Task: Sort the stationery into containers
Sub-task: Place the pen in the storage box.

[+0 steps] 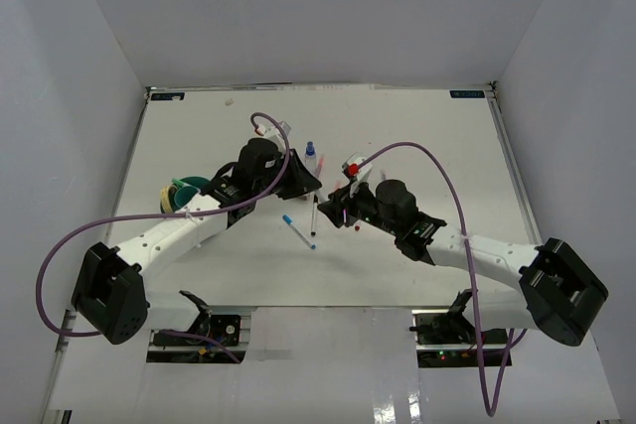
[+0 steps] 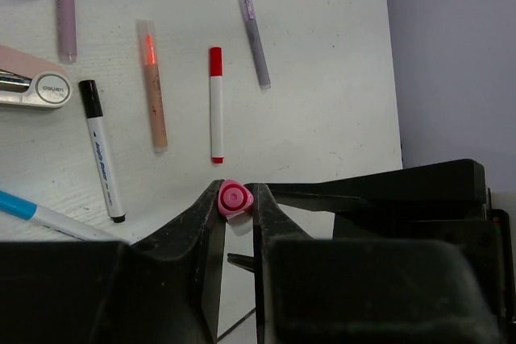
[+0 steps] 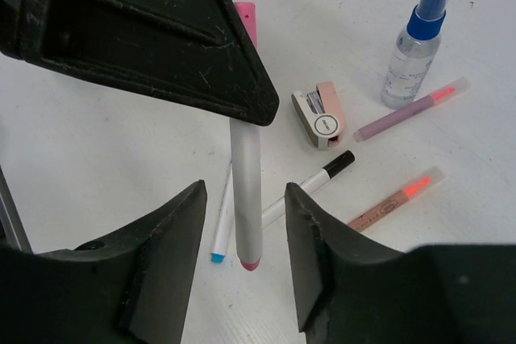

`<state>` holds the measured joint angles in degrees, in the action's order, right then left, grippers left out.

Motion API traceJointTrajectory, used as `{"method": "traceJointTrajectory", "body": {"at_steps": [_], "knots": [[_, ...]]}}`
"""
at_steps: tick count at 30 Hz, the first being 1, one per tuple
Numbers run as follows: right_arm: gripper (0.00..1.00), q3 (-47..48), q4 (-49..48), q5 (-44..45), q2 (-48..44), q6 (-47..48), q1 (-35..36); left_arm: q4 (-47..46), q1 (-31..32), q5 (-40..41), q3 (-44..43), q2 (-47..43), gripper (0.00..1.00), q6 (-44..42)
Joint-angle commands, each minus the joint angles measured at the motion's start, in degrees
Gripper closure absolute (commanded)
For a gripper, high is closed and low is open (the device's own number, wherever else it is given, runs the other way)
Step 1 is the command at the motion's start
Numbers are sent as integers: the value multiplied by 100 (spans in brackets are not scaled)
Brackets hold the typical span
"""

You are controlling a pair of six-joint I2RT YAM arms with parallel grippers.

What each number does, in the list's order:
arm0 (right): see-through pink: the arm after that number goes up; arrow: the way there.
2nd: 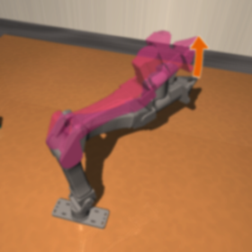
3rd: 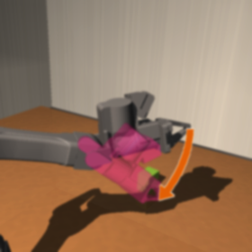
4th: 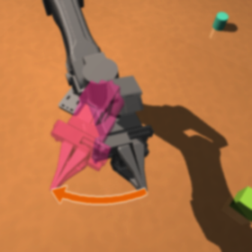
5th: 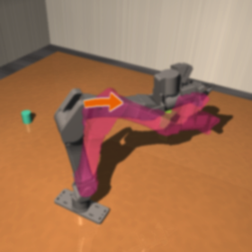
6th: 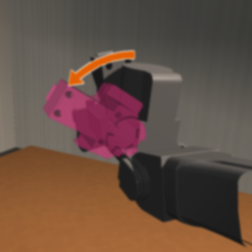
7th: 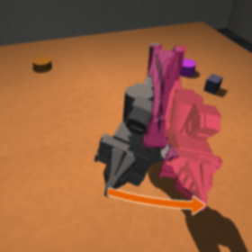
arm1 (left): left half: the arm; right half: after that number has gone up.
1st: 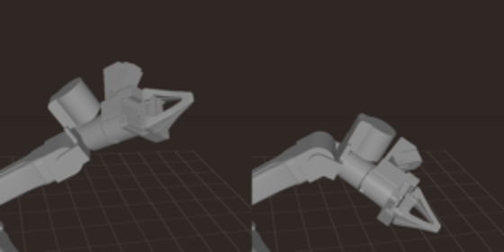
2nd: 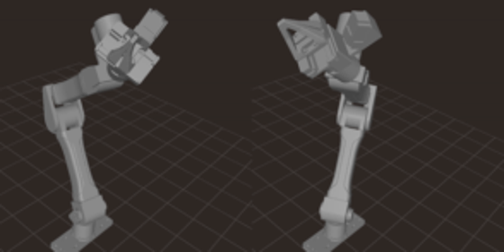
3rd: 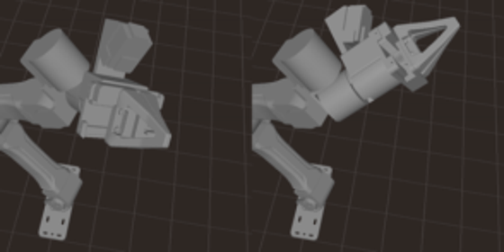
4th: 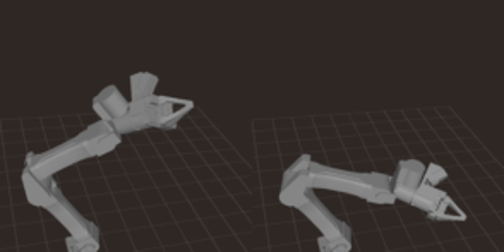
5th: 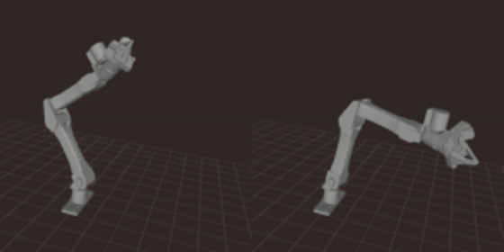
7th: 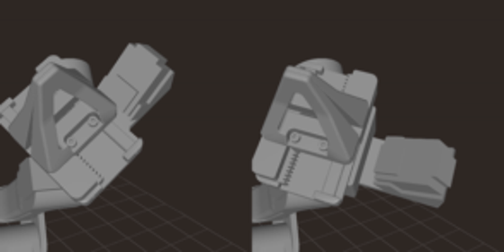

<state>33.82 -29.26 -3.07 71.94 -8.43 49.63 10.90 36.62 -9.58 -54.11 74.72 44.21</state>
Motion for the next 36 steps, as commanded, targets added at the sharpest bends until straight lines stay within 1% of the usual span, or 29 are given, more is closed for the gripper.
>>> {"method": "traceJointTrajectory", "body": {"at_steps": [1, 2, 3, 4, 5, 7, 8, 9, 11, 12, 14, 15, 18, 21, 27, 32, 36], "knots": [[48, 45, -239, 87, 65, -28, 38, -123, 29, 53, -100, 8, 87, -43], [42, 71, -195, 96, 74, -28, 38, -114, 29, 97, -74, -1, 88, -70], [33, 89, -116, 122, 66, -28, 38, -97, 29, 158, -65, -18, 89, -122], [31, 89, -89, 149, 57, -28, 47, -1, 29, 367, -56, -36, 89, -158], [16, 89, -46, 184, 22, -45, 47, 79, 29, 535, -100, -97, 90, -210], [1, 54, 69, 307, -92, -71, 38, 402, 3, 921, -153, -168, 91, -430], [10, 37, 104, 533, -119, -98, 38, 509, -32, 1411, -179, -212, 91, -526], [10, 2, 148, 753, -163, -133, 47, 614, -84, 1563, -231, -325, 91, -597], [10, -7, 332, 965, -259, -229, 38, 887, -409, 1810, -241, -449, 91, -799], [10, 1, 428, 1149, -277, -273, 30, 966, -697, 1881, -249, -606, 91, -869], [10, 54, 648, 1247, -295, -396, 3, 1160, -1032, 1986, -232, -765, 91, -1044], [10, 63, 719, 1369, -277, -492, -32, 1230, -1330, 2178, -232, -914, 91, -1124], [10, 81, 869, 1414, -181, -677, -137, 1502, -1806, 2635, -284, -1082, 90, -1405], [10, 80, 1000, 1703, -172, -871, -199, 1608, -2123, 2891, -337, -1100, 89, -1608], [10, 124, 1282, 2003, -180, -784, -296, 1504, -2616, 3199, -399, -1117, 89, -1924], [10, 124, 1291, 2048, -137, -687, -313, 1433, -3081, 3173, -346, -1170, 89, -2021], [10, 203, 1378, 1968, -5, -652, -322, 1222, -3328, 3138, -223, -1328, 88, -2118]]}}
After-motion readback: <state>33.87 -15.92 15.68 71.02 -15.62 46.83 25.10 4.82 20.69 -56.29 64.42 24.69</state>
